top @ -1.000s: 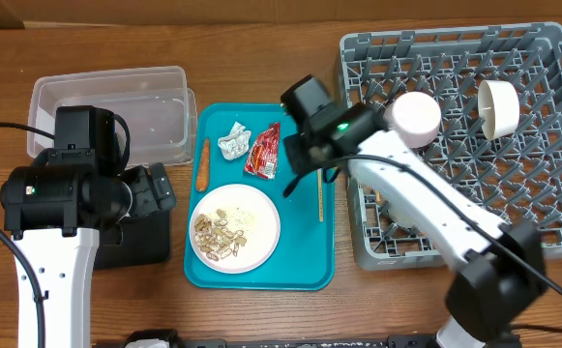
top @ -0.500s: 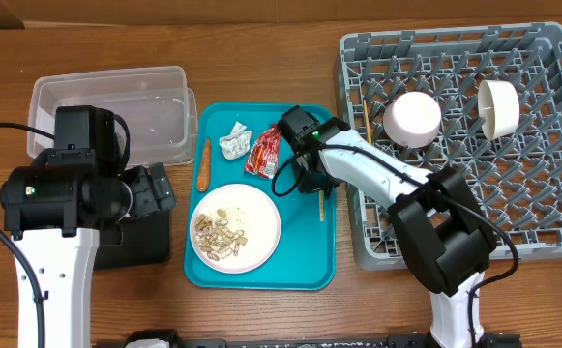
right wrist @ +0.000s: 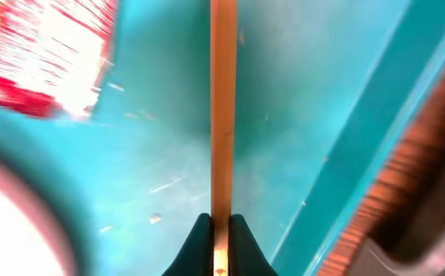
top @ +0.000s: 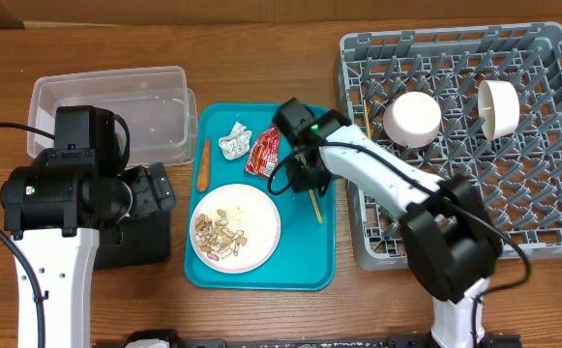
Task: Sort waste into correct bins and load items into the dishwasher
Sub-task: 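Lay the chopstick in the dish rack's left side and release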
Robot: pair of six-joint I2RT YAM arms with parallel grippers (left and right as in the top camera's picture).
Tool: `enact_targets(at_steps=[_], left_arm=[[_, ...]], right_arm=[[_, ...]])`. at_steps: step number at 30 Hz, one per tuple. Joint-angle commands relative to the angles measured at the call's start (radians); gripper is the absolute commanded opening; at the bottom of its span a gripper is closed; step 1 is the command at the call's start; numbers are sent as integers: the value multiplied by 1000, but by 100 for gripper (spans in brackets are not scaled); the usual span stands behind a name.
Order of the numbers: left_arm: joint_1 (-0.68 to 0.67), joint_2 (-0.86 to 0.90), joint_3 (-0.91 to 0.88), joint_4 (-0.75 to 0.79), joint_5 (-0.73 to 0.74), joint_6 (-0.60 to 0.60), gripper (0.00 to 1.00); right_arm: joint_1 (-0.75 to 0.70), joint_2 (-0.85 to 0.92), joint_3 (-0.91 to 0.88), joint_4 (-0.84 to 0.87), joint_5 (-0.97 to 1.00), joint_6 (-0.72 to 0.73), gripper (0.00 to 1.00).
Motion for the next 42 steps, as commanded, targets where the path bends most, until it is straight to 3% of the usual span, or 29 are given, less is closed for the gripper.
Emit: enact_targets(at_steps=[1,7,17,19,21,28,33,35,36,37,42], left_arm=[[-7,6,5,2,-17,-21,100],[-7,6,5,2,-17,-21,100],[-7,6,5,2,-17,-21,100],[-7,6,5,2,-17,-21,100],[-7,6,5,2,-17,-21,100],[-7,6,5,2,-17,-21,100],[-7,6,5,2,-17,-21,100],[-7,6,5,2,-17,-21,100],[-7,6,5,2,-17,-21,100],[-7,6,5,2,-17,-21,100],[-7,6,5,2,-17,-21,100]], right_arm=[[-18,-159,73,3,0,8,4],[-111,-289,79,-4,110,4,4],[-269,-216,66,-20,103,-171,4],[-272,-206,65,-26,92,-176,11],[-272,-204,65,-35,90,-176,38],[-270,-238,79,-101,104,-73,43],[-270,-393,80,-148,-66,-47,48],[-270,-491,80,-152,-129,-47,62],[-270,-538,80,-155,-148,-47,84],[-270,-584,80,-159,-166,-47,100],[-270,-785,80,-225,-184,-47,100]])
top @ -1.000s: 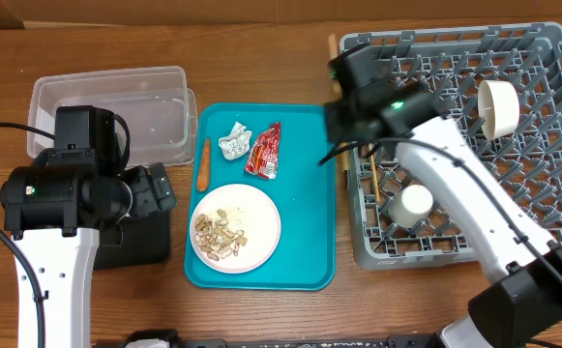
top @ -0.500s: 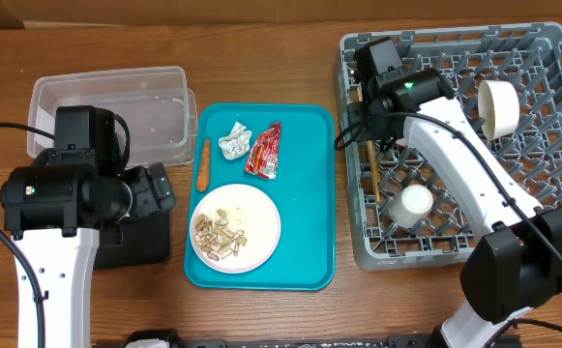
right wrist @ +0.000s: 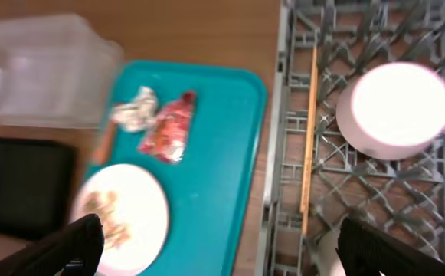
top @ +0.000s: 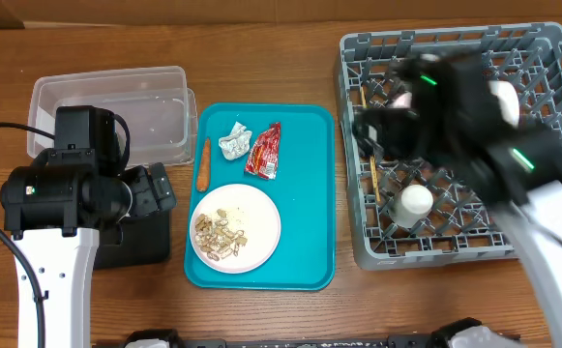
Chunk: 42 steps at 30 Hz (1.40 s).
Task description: Sort waste into correct bins and load items into the dishwasher
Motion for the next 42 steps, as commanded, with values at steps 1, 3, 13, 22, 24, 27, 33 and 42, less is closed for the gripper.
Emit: enact_targets(at_steps=[1,3,13,22,24,27,33,42], left_arm=[[-7,6,5,2,-17,-21,100],[-7,6,5,2,-17,-21,100],[-7,6,5,2,-17,-21,100],[-7,6,5,2,-17,-21,100],[-7,6,5,2,-17,-21,100],[-7,6,5,2,-17,-21,100],[-7,6,5,2,-17,-21,100],[-7,6,5,2,-17,-21,100]], right_arm=[[4,-112,8,-37,-38,11,100],[4,-169,8,-43,24,11,100],[4,-321,8,-153,288,11,100],[-119,-532,-238,253,308,-12,100],[-160,-590,-378,394,293,-12,100],[-193,-656,-582,540,290,-12,100],[-197,-792,-958,769,230,-11,100],[-197,-1108,-1322,924,139,-8,100]])
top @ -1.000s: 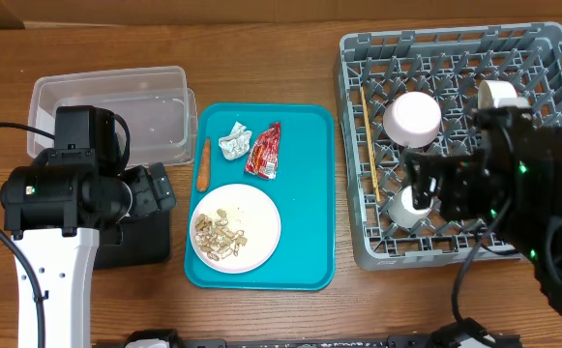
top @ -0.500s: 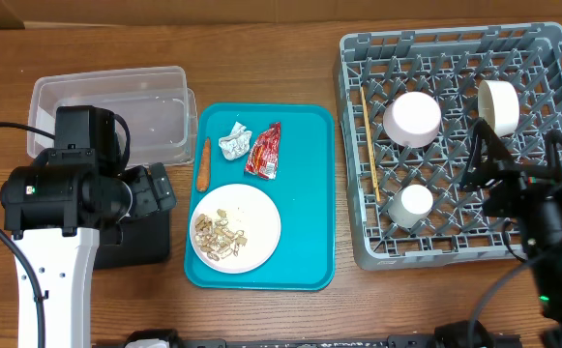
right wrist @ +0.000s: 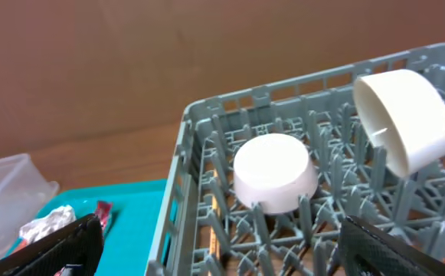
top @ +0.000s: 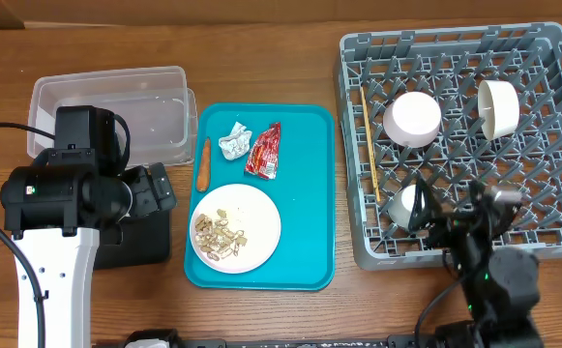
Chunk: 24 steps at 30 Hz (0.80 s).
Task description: Sort waste into correct bins and load items into the dishwasher
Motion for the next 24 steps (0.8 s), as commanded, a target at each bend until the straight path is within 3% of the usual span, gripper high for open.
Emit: enact_targets(at_steps=[1,7,14,24], left_arm=[[-7,6,6,2,-17,-21,100],[-7,6,6,2,-17,-21,100],[-7,6,6,2,-17,-21,100],[-7,6,6,2,-16,-21,100]], right_arm=[[-4,-114,-87,10,-30,0,100],[-4,-294,-215,26,-29,1,100],[-5,-291,-357,244,-30,0,100],[-5,-291,-356,231,-30,0,100]])
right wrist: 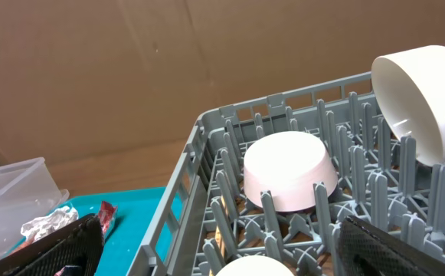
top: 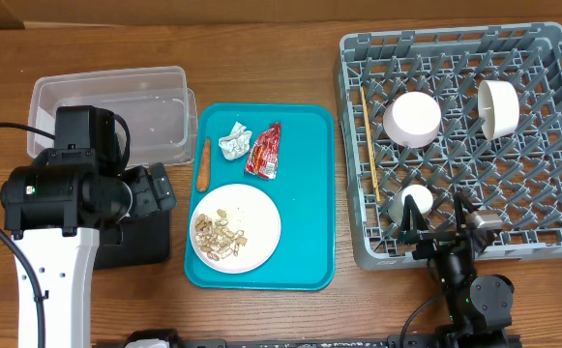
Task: Sort waste into correct bins and load items into the dishwasher
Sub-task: 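Reach the left gripper toward the crumpled foil on the tray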
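A wooden chopstick [top: 369, 145] lies in the left side of the grey dish rack [top: 551, 237]. Also in the rack are an upturned white bowl [top: 413, 118] [right wrist: 289, 170], a second white bowl on its side [top: 498, 104] [right wrist: 425, 100] and a small white cup [top: 414, 201]. My right gripper [top: 440, 232] [right wrist: 222, 261] hangs open and empty at the rack's front edge. On the teal tray [top: 310, 193] lie crumpled foil [top: 233, 142], a red wrapper [top: 264, 151], an orange stick [top: 203, 164] and a plate [top: 259, 205] with shells. My left gripper [top: 150, 188] rests left of the tray.
A clear plastic bin [top: 111, 77] stands at the back left. A black bin [top: 131, 246] sits partly under the left arm. Brown cardboard rises behind the rack.
My right arm has drawn a little further back toward the table's front edge, still open. The rack's contents, the tray and the left arm are unchanged.
First my right gripper was shut on the chopstick on the teal tray. Then it was open above the rack, with the chopstick lying in the rack's left side. After that it was at the rack's front edge, where it stays now.
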Robot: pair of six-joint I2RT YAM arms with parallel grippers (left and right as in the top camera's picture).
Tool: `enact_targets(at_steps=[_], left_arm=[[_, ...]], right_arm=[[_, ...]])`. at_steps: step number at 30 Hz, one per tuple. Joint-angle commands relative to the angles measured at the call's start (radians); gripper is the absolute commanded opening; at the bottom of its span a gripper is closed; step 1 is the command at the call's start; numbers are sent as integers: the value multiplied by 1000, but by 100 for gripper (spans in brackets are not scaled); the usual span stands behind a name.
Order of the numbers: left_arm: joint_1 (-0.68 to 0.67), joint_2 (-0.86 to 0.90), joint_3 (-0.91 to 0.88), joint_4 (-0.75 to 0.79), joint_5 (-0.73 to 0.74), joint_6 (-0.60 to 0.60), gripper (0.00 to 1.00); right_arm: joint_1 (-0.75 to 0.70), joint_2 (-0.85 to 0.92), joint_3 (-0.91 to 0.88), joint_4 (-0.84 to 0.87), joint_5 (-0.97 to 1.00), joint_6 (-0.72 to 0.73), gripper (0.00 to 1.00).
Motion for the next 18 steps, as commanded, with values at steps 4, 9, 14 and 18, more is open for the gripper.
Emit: enact_targets(at_steps=[4,9,14,18], left_arm=[[-7,6,6,2,-17,-21,100],[-7,6,6,1,-16,-21,100],[-7,6,6,2,-16,-21,100],[-7,6,6,25,-13,-45,100]], right_arm=[[-5,-10,-11,2,-1,0,100],[-5,-10,-11,2,-1,0,100],[-5,-10,-11,2,-2,0,100],[-5,-10,-11,2,-2,0,100]])
